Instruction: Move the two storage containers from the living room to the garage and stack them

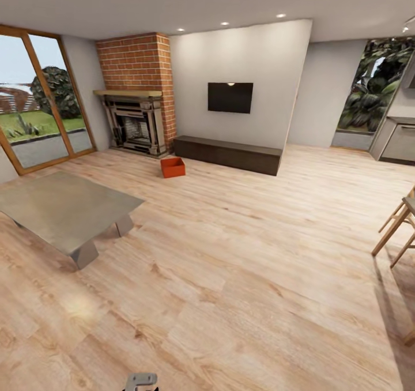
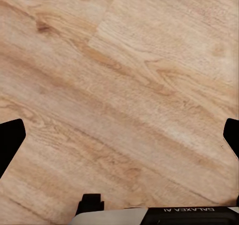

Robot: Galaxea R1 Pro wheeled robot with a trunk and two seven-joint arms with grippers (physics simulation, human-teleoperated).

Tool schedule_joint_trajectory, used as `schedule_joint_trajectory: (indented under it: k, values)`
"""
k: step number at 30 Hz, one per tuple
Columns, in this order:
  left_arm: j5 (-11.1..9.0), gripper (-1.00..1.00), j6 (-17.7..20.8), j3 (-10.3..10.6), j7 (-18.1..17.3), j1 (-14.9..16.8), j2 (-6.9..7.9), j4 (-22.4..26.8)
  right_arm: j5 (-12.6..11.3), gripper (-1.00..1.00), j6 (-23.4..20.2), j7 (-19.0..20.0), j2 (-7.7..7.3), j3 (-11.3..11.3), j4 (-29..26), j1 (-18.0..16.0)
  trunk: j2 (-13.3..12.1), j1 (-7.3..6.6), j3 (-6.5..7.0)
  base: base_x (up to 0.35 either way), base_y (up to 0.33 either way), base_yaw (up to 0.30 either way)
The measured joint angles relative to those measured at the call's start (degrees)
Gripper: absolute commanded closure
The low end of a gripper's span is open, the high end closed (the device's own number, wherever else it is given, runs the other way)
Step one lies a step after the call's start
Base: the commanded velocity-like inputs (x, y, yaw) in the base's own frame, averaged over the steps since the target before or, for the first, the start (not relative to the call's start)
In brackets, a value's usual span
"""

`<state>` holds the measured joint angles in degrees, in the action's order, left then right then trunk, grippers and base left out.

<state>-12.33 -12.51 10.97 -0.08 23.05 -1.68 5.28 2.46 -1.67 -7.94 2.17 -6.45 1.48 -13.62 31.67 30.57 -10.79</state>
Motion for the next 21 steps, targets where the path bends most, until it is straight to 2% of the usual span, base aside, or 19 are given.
schedule_joint_trajectory:
  k: [21]
  values:
    - [0.0,-1.00,0.0,0.0,0.0,0.0,-0.02,0.0,0.0,-1.00,0.0,0.0,-0.01,0.0,0.0,0.0,0.0,0.00,0.00,0.322,-0.133,0.000]
